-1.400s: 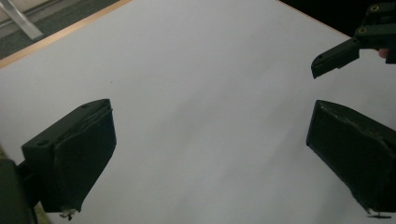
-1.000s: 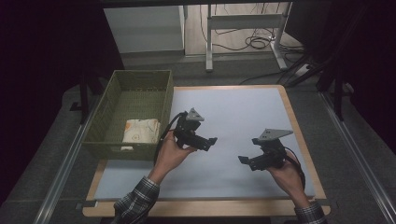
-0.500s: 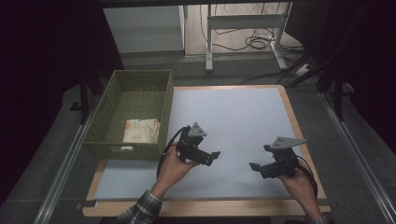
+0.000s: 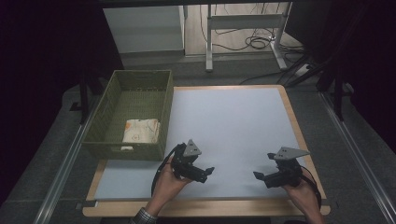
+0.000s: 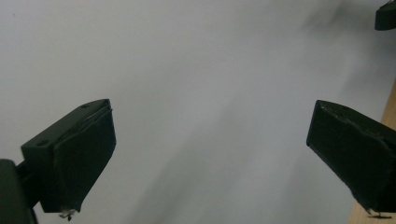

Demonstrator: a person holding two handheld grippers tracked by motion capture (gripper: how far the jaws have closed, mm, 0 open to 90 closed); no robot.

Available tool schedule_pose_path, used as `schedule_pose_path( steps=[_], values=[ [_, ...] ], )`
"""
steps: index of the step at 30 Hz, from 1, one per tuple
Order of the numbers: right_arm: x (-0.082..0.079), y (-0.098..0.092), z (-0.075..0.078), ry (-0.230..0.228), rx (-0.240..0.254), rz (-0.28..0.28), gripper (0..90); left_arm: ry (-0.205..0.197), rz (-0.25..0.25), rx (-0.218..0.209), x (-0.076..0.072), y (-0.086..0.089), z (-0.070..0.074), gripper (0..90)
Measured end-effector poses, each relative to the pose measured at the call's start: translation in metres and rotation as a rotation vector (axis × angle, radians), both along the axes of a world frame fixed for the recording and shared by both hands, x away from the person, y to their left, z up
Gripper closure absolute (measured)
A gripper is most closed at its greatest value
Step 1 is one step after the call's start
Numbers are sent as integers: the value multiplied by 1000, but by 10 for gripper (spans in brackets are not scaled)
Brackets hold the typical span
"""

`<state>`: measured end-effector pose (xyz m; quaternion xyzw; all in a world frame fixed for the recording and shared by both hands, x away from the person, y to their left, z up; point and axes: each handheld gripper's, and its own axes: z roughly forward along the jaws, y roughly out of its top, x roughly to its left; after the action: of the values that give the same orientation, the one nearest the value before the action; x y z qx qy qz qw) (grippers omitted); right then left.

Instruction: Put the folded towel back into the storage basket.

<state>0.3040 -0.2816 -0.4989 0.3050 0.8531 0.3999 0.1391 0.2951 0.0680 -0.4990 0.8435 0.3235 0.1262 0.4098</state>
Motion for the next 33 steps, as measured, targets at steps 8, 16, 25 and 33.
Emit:
schedule_pose_path(
  steps=[8, 16, 25, 33],
  values=[
    [-5, 2, -14, -4, -21, 6, 44, -2, 16, 12, -12, 11, -16, 12],
    [-6, 5, -27, 6, -50, 8, 43, 15, 51, 87, -16, 20, -36, 10],
    [-7, 8, -38, -9, -60, -17, 30, 69, 88, 94, -13, 30, -49, 2],
    [-9, 7, -40, -21, -48, -24, 31, 65, 89, 95, -14, 30, -50, 0]
  ],
)
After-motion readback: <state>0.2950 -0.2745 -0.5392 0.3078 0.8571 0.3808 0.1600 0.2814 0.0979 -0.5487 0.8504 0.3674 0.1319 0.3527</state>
